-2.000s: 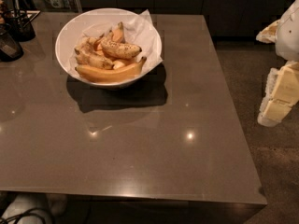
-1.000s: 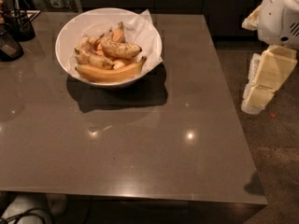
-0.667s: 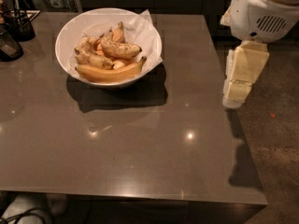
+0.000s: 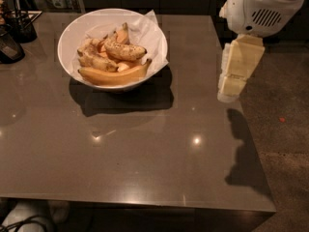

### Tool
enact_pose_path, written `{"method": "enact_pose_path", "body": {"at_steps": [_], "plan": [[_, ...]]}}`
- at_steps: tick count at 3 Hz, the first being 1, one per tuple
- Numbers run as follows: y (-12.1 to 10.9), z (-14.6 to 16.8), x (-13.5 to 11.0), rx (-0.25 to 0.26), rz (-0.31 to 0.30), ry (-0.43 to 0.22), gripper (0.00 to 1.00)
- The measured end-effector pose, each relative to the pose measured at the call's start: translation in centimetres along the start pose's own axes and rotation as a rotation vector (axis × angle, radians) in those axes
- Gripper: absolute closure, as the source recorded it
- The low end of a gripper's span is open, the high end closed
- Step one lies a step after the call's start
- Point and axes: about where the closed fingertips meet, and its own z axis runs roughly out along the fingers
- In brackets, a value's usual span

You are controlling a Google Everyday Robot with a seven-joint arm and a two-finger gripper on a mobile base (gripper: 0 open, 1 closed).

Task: Pick banana from white bowl

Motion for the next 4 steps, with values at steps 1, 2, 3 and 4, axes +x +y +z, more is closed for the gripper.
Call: {"method": "enact_pose_path", "body": {"at_steps": [1,2,3,4], "plan": [[-2.5,0.7,-3.7,-0.026,-0.016,-0.035,0.0],[-5.6,1.7,-7.9,-0.047,-0.043,-0.051,0.0],[-6.3,1.4,-9.2,-0.02,-0.053,-0.084,0.0],[-7.2,2.5,-9.8,-0.007,-0.013,-0.097,0.0]]}}
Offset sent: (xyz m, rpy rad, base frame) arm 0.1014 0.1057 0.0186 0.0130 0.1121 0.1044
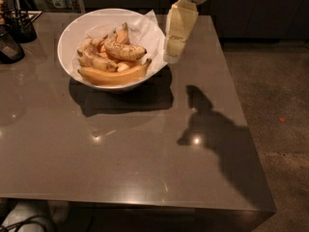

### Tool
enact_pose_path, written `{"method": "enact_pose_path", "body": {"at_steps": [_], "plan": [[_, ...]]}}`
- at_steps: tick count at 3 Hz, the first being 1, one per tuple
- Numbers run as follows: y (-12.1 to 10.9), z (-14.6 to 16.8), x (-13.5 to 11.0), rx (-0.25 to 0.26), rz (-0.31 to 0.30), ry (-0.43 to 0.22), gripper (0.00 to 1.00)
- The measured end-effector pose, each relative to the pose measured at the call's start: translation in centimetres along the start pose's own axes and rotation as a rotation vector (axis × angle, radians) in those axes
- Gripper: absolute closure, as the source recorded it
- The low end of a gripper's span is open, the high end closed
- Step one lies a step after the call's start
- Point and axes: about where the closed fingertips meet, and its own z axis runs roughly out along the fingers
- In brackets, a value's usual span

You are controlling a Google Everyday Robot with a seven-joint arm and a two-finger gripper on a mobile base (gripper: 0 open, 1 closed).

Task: Pick banana from white bowl

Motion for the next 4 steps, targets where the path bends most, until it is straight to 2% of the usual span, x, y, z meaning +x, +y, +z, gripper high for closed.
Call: {"method": "enact_pose_path", "body": {"at_steps": [2,3,4], "plan": [[-1.2,3.8,-3.6,-0.063,0.004,0.014,0.0],[-1.6,3.9,-4.1,-0.048,0.002,-0.002,0.0],[-1.8,4.4,-6.0,-0.063,0.016,-0.043,0.0]]}}
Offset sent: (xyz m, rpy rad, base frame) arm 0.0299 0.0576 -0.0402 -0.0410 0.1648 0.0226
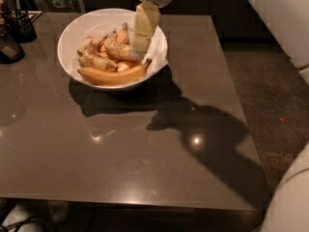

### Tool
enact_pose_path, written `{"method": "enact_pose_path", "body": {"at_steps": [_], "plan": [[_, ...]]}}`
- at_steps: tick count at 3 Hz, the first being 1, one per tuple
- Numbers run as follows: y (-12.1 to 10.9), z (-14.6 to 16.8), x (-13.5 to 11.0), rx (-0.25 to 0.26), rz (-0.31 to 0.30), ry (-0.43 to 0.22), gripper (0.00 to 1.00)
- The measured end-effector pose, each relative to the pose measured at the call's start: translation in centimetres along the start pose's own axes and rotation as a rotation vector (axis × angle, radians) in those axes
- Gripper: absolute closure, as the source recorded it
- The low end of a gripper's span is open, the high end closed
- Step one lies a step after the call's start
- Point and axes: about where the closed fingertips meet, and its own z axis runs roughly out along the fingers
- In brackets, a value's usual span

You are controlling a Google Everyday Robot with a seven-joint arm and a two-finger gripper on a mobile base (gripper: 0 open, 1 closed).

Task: Pick banana from white bowl

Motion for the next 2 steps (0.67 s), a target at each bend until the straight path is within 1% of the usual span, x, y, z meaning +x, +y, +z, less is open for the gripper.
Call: {"method": "enact_pose_path", "body": {"at_steps": [1,2], "plan": [[-0.3,1.4,-2.5,-0.04,0.032,-0.021,0.15],[-0.3,3.5,-3.9,-0.094,0.091,-0.038,0.2]]}}
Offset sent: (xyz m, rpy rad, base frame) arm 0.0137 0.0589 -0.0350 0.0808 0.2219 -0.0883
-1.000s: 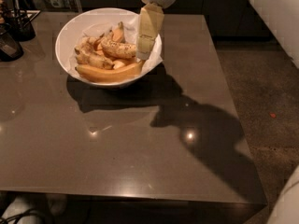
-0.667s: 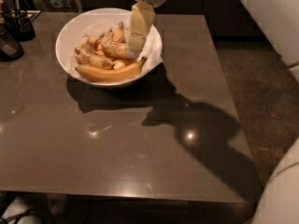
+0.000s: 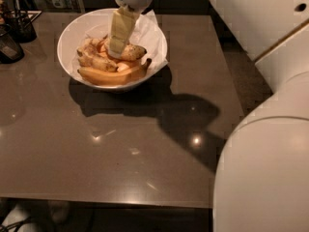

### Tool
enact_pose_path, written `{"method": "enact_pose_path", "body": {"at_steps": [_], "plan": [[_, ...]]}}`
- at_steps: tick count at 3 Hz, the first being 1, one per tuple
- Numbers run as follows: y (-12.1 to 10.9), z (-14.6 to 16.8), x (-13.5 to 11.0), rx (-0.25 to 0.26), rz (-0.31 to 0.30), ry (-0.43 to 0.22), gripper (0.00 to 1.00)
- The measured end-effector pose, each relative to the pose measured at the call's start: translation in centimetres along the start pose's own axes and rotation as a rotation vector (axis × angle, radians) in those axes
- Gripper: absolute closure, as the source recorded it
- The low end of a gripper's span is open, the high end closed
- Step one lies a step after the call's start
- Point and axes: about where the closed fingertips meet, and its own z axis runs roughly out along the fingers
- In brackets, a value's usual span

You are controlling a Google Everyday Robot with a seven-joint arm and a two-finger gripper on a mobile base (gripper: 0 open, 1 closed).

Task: Pick banana from white bowl

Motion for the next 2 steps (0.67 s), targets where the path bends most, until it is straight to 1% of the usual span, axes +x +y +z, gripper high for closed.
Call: {"method": "enact_pose_path", "body": {"at_steps": [1,2], "plan": [[0.3,2.1,-0.8,-0.058,0.056,-0.006,0.18],[0.7,3.7,-1.0,-0.112,0.122,-0.023,0.23]]}}
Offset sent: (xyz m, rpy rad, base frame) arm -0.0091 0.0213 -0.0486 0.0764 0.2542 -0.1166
